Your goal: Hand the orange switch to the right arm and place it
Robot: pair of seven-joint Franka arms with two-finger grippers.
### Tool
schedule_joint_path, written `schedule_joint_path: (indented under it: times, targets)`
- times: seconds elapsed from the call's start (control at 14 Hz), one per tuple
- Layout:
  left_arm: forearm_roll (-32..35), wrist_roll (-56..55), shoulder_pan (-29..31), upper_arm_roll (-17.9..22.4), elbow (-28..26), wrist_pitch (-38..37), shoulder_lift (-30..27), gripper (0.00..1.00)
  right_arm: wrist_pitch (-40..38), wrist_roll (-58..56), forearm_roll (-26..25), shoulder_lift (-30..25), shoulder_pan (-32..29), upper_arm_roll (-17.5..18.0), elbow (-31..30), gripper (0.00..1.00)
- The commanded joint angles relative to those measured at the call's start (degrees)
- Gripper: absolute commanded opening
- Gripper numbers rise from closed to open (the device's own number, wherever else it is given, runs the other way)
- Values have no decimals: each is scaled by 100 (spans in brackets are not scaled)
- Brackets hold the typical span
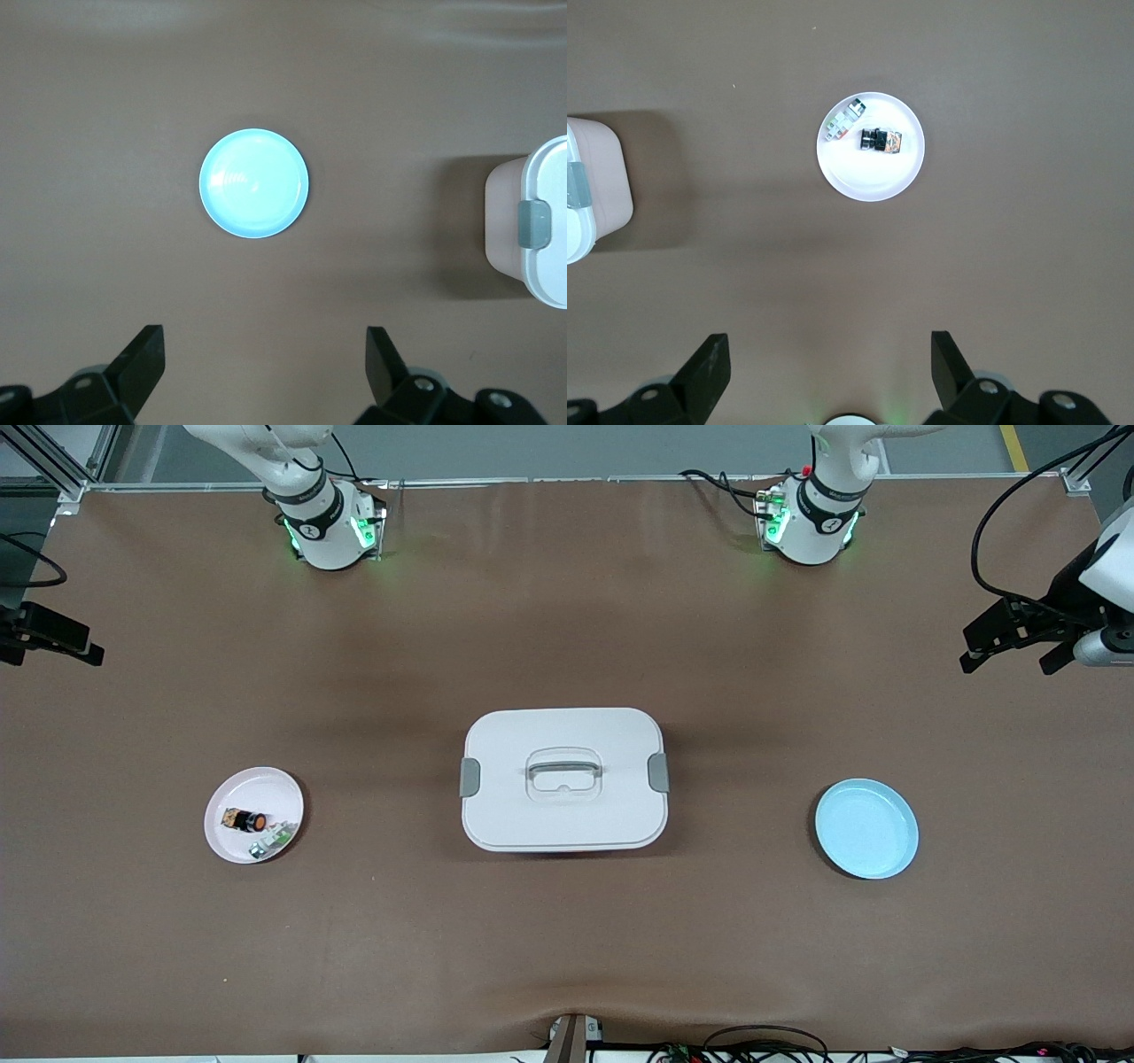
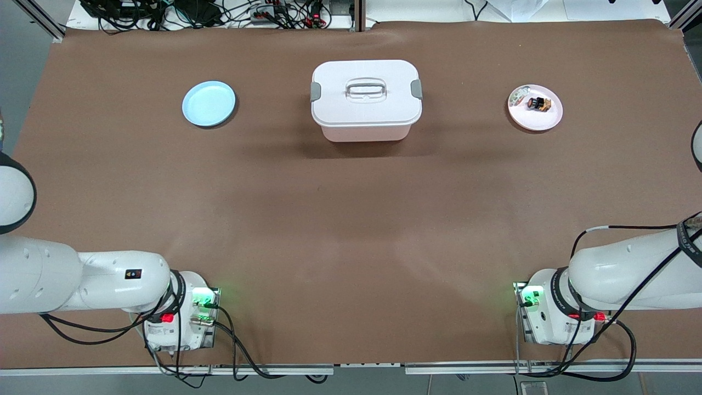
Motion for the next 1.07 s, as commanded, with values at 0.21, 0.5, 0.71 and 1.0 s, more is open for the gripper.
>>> schedule_joint_path:
  times: [0.21,0.5,0.71,1.0]
  targets:
    - [100,-17,8,-32,189,-450,129,100,167,102,106,-219,92,-39,-137,100]
    - [109,19,-18,-32,312,-872,217,100,132,94,106,-237,118,-31,-129,100]
    - [397,27,-62,-40,470,-1145,288,100,105,102,106,-237,118,-22,-137,100]
    - [434,28,-62,-102,471,-1172,297,100,114,102,106,-237,92,-39,-146,100]
